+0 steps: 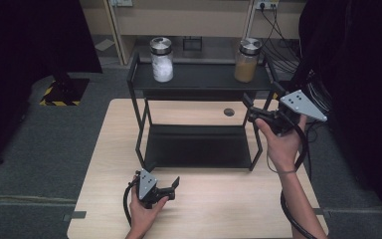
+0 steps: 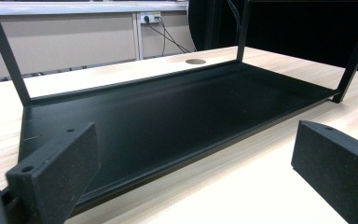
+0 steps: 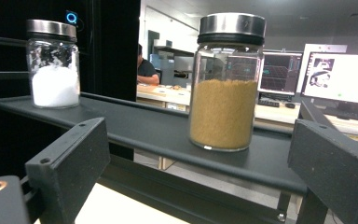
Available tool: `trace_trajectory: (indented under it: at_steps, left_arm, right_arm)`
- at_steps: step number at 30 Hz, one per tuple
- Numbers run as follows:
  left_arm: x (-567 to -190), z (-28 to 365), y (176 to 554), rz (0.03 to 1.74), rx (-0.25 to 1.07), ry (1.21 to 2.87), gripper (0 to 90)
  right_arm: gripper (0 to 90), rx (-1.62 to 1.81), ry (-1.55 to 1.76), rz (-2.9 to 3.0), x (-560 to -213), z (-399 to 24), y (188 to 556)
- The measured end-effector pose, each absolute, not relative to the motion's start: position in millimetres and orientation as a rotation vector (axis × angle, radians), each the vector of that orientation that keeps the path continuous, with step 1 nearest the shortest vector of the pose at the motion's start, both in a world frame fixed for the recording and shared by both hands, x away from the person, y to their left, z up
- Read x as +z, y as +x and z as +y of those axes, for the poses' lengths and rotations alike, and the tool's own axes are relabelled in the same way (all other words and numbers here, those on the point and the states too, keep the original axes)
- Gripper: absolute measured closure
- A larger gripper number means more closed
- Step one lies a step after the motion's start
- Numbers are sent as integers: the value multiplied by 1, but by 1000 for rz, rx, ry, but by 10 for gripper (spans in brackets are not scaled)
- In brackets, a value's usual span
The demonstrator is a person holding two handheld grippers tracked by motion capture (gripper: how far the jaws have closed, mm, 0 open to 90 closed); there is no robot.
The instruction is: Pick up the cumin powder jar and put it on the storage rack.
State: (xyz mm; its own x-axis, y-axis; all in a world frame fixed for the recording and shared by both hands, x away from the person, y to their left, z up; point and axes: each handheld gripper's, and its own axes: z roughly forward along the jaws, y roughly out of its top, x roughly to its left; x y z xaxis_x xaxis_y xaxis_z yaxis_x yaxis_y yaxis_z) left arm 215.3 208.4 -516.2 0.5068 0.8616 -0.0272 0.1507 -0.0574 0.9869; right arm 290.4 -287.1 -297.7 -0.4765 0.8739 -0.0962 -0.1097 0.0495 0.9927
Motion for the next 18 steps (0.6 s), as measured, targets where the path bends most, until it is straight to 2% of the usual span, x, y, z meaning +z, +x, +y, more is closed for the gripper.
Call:
trace_trajectory:
  at_steps: [18]
  left_arm:
    - [-516, 208, 215, 907, 738, 1543, 3]
  right_arm:
    - [54, 1557, 786, 1538, -319, -294, 270]
